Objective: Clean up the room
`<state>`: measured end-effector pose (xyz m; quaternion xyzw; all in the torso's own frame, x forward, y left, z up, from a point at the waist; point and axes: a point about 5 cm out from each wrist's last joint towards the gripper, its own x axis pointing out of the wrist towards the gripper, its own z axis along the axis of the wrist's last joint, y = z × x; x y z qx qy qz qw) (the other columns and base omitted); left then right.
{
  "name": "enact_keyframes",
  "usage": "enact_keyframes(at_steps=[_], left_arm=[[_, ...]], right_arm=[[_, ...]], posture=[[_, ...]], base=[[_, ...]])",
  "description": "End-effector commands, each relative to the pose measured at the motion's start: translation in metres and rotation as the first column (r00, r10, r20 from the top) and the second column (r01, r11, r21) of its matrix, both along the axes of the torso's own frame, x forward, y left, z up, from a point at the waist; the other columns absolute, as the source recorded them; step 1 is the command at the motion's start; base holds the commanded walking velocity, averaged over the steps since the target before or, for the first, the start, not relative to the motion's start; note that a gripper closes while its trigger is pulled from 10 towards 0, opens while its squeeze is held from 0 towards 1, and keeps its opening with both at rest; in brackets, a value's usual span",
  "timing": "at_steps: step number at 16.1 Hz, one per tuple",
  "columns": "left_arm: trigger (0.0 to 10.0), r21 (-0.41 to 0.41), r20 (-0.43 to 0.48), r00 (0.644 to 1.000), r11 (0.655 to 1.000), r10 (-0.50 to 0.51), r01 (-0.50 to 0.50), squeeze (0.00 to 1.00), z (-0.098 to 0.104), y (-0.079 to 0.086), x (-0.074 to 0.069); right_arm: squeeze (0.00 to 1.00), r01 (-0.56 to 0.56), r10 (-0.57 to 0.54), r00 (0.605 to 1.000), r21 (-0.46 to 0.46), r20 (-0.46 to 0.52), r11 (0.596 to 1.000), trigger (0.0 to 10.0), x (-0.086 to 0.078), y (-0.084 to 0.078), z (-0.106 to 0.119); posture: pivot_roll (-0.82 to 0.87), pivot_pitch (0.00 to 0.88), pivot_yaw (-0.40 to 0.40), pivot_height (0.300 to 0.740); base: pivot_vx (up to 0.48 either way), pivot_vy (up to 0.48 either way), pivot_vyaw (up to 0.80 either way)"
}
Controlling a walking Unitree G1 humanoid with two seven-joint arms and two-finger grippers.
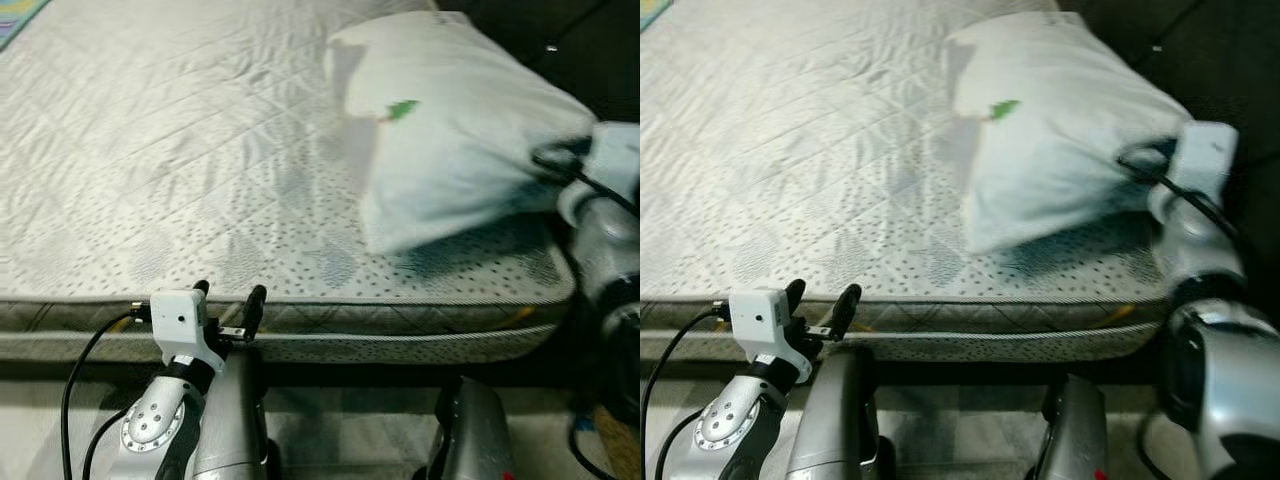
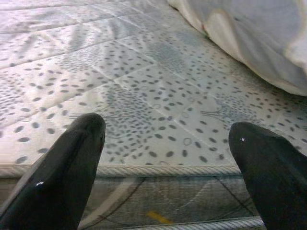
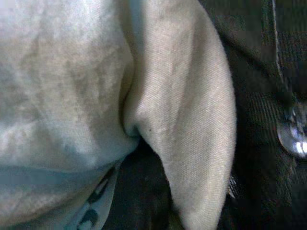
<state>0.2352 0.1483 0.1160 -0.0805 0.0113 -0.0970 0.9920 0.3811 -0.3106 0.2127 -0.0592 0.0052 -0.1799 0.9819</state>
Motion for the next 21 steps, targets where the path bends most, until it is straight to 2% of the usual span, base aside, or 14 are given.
enact_keyframes(at_steps=[1,3,8,9,12,15,17,19,21], left_arm=[[10.0,0.012,-0.016,1.000,1.000,0.004,-0.004,0.00,-0.004,0.003,-0.001],[10.0,0.012,-0.016,1.000,1.000,-0.006,0.006,0.00,-0.004,0.002,0.000],[10.0,0.027,-0.020,0.999,0.999,-0.041,0.042,0.00,-0.006,0.004,0.005],[10.0,0.027,-0.014,0.999,0.998,-0.052,0.052,0.00,-0.005,0.002,0.009],[10.0,0.027,-0.008,0.998,0.998,-0.062,0.062,0.00,-0.004,0.001,0.012],[10.0,0.020,-0.008,0.997,0.996,-0.082,0.082,0.00,-0.006,-0.002,0.016],[10.0,0.013,-0.004,0.995,0.995,-0.096,0.096,0.00,-0.006,-0.006,0.018],[10.0,0.006,0.004,0.994,0.994,-0.111,0.111,0.00,-0.005,-0.010,0.023],[10.0,0.005,0.005,0.994,0.994,-0.113,0.113,0.00,-0.006,-0.010,0.024]], right_arm=[[0.00,0.096,-0.094,0.992,-0.021,0.083,0.995,0.0,-0.013,-0.027,0.014],[0.00,0.141,-0.140,0.988,-0.012,0.065,0.990,0.0,-0.027,-0.043,-0.002],[0.00,0.218,-0.216,0.973,-0.015,0.083,0.976,0.0,-0.054,-0.059,-0.030],[0.00,0.240,-0.239,0.967,0.001,0.089,0.971,0.0,-0.064,-0.062,-0.040],[0.00,0.241,-0.239,0.966,-0.005,0.102,0.970,0.0,-0.079,-0.059,-0.052],[0.00,0.293,-0.284,0.950,-0.060,0.129,0.954,0.0,-0.113,-0.062,-0.048],[0.00,0.323,-0.312,0.941,-0.074,0.129,0.943,0.0,-0.128,-0.065,-0.046],[0.00,0.354,-0.346,0.934,-0.105,0.085,0.929,0.0,-0.155,-0.065,-0.050],[0.00,0.352,-0.350,0.936,-0.144,0.039,0.925,0.0,-0.171,-0.060,-0.056]], posture=[[0.01,0.159,0.058,0.487],[0.01,0.155,0.070,0.487],[-0.03,0.139,0.096,0.487],[-0.03,0.134,0.104,0.487],[-0.05,0.125,0.111,0.487],[-0.08,0.119,0.122,0.487],[-0.09,0.116,0.125,0.487],[-0.11,0.112,0.132,0.487],[-0.12,0.110,0.130,0.487]], base=[[0.000,0.000,0.00],[0.000,0.000,0.00],[0.000,0.000,0.00],[0.000,0.000,0.00],[0.000,0.000,0.00],[0.000,0.000,0.00],[0.000,0.000,0.00],[0.000,0.000,0.00],[0.000,0.000,0.00]])
